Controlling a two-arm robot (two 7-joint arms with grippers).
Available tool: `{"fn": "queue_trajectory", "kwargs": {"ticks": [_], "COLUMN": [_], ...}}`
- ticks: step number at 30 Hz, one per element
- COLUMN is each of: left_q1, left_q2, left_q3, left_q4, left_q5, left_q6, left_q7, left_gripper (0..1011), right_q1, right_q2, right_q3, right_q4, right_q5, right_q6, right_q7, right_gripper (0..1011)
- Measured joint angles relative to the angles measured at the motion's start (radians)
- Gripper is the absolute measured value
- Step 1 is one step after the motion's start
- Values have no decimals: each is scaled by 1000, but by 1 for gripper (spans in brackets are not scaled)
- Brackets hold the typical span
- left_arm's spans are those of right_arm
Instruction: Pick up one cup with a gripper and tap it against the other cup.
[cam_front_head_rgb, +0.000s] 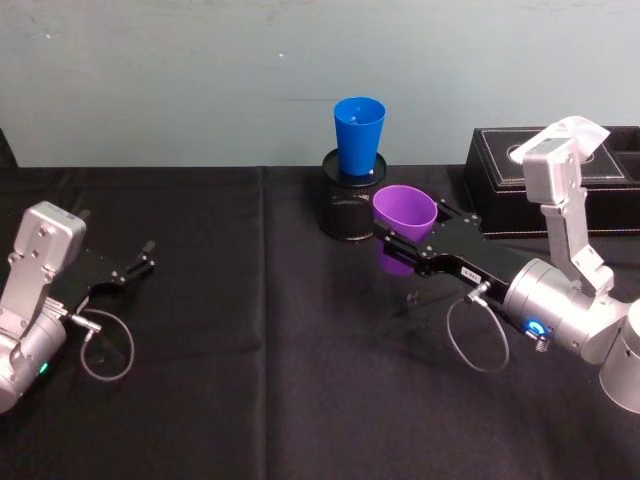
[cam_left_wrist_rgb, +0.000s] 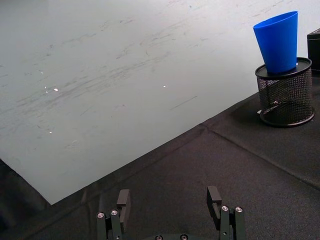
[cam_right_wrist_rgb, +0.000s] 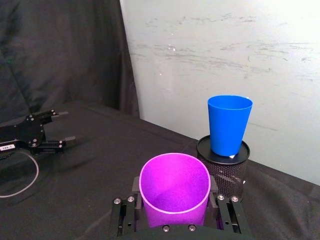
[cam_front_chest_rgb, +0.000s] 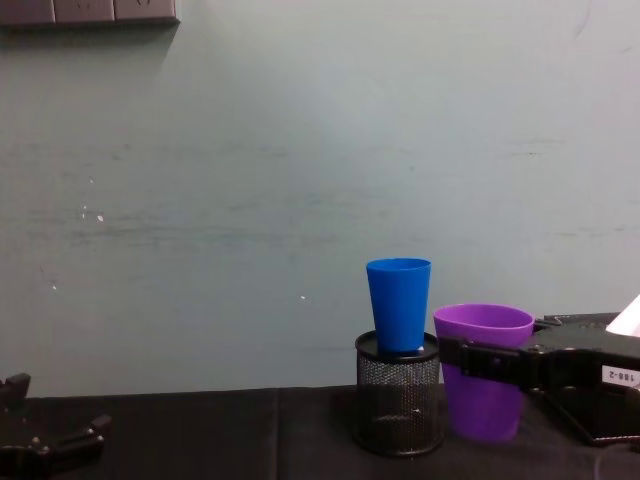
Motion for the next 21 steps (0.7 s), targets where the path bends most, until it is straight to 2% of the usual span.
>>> {"fn": "queue_trajectory", "kwargs": {"ticks": [21], "left_q1": [0], "left_q2": [0], "left_q3": [0], "left_q4": [0], "left_q5": [0], "left_q6": [0], "left_q7": [0], "left_gripper": [1000], "right_q1": [0], "right_q2": [0], "right_q3": [0], "right_q4": [0], "right_q5": [0], "right_q6": [0], "right_q7": [0], "right_gripper": [730]}}
